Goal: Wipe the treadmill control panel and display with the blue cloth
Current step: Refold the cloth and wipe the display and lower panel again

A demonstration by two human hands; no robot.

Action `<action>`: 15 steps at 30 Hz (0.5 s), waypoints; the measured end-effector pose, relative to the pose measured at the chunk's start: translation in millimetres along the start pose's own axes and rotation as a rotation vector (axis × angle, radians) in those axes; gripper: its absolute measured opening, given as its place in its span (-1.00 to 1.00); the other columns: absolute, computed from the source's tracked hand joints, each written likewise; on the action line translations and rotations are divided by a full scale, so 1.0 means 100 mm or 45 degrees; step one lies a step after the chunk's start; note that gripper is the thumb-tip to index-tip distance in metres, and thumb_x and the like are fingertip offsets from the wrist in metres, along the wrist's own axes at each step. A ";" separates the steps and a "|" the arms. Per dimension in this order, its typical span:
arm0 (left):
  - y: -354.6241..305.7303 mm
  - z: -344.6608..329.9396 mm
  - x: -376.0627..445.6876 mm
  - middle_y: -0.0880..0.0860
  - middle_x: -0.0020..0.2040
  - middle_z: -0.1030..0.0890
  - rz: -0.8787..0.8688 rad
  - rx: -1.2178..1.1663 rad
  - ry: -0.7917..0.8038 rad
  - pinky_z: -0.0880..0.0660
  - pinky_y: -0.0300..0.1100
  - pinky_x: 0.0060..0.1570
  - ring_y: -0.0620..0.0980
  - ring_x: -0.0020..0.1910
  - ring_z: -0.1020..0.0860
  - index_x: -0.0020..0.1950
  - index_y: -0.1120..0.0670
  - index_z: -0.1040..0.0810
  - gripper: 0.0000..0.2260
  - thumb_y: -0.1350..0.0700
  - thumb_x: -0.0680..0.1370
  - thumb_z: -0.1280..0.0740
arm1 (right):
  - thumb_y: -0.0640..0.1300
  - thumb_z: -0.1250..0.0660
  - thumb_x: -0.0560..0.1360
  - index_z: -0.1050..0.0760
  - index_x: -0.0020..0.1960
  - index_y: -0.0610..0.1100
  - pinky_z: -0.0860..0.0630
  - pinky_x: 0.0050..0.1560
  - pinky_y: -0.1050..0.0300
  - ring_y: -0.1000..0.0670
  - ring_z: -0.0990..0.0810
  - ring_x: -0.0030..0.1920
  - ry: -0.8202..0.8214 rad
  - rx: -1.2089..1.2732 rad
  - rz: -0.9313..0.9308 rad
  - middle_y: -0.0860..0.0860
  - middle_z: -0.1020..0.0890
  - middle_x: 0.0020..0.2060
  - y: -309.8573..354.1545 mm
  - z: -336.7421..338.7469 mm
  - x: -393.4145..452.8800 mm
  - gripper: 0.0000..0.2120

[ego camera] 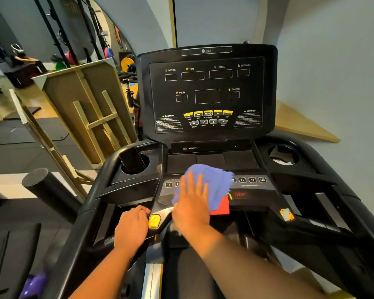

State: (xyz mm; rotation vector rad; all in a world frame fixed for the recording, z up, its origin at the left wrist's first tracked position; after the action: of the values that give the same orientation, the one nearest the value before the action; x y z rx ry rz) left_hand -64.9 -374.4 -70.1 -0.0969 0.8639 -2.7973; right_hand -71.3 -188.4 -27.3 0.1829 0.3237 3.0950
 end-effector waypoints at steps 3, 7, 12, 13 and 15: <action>0.03 -0.02 0.02 -0.12 -0.23 -0.54 -0.087 0.055 -0.008 -0.30 -0.17 -0.30 -0.08 -0.17 -0.52 -0.21 -0.16 -0.52 -0.66 0.09 0.60 -0.03 | 0.01 -0.21 0.58 0.07 0.62 -0.09 0.47 0.38 -0.15 -0.26 0.27 0.56 0.099 -0.021 0.383 -0.11 0.18 0.58 0.43 -0.14 -0.14 -0.27; 0.05 -0.02 0.04 -0.12 -0.22 -0.55 -0.103 0.110 0.010 -0.36 -0.10 -0.29 -0.02 -0.13 -0.52 -0.21 -0.17 -0.51 -0.68 0.11 0.59 -0.05 | -0.08 -0.20 0.59 0.07 0.62 -0.06 0.54 0.37 0.00 -0.14 0.34 0.56 0.135 -0.015 0.727 -0.02 0.12 0.61 0.37 -0.09 -0.19 -0.31; 0.02 -0.01 0.02 -0.11 -0.10 -0.60 -0.048 0.021 0.029 -0.42 -0.04 -0.15 -0.03 -0.03 -0.51 -0.10 -0.12 -0.62 -0.64 0.08 0.59 -0.03 | -0.08 -0.14 0.59 0.03 0.61 -0.06 0.38 0.47 -0.07 -0.06 0.25 0.56 0.131 -0.070 0.819 -0.01 0.07 0.61 -0.08 -0.09 -0.17 -0.35; 0.03 -0.01 0.03 -0.12 -0.08 -0.59 -0.023 -0.009 0.034 -0.41 -0.04 -0.12 -0.04 -0.01 -0.51 -0.08 -0.13 -0.62 -0.64 0.08 0.60 -0.03 | -0.07 -0.08 0.58 0.00 0.61 -0.06 0.32 0.49 -0.10 -0.08 0.20 0.58 0.123 -0.081 0.794 -0.01 0.04 0.61 -0.20 -0.09 -0.18 -0.37; 0.04 -0.02 0.03 -0.11 -0.06 -0.59 -0.009 -0.026 0.051 -0.38 -0.07 -0.13 -0.08 -0.02 -0.50 -0.06 -0.13 -0.61 -0.65 0.07 0.62 -0.03 | -0.04 0.05 0.51 -0.02 0.61 -0.07 0.22 0.54 -0.10 -0.09 0.13 0.59 0.092 -0.097 0.721 0.00 0.00 0.60 -0.47 -0.07 -0.20 -0.35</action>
State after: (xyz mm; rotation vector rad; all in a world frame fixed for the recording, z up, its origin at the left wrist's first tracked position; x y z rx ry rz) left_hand -67.7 -377.4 -73.6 -0.0475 0.9031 -2.8061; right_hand -51.6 -145.0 -45.9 0.1888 0.1769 3.6731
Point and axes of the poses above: each hand's wrist, its own x-axis towards the middle knuckle, its own z-axis out of the back of the hand, y = z × x, the point moved 4 cm from there along x, towards the middle knuckle
